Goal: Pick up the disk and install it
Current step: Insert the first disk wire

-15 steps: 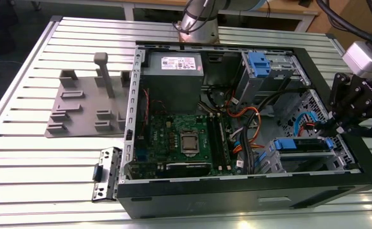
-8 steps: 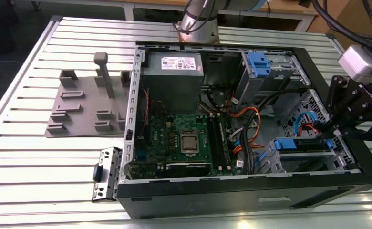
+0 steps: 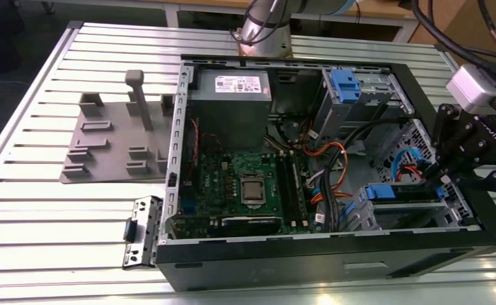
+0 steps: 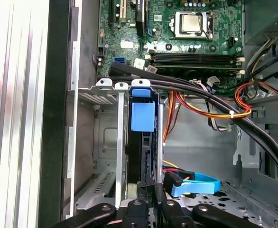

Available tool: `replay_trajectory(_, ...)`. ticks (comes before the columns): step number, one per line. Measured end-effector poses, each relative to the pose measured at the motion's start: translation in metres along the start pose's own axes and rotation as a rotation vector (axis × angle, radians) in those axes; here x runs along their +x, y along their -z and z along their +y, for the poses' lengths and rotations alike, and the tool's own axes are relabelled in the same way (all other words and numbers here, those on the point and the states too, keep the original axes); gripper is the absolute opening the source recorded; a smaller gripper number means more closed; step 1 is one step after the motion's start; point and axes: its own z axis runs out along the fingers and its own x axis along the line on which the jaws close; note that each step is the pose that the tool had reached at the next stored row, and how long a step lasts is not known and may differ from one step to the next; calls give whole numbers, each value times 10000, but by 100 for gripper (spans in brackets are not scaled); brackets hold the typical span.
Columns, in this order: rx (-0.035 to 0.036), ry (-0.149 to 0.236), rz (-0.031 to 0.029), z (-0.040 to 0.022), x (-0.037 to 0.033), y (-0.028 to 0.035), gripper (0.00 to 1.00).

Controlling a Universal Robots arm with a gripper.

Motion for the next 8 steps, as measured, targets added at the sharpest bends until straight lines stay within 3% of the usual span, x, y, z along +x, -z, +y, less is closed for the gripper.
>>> replay_trajectory(8, 0, 1, -2, 40, -2, -48, 17)
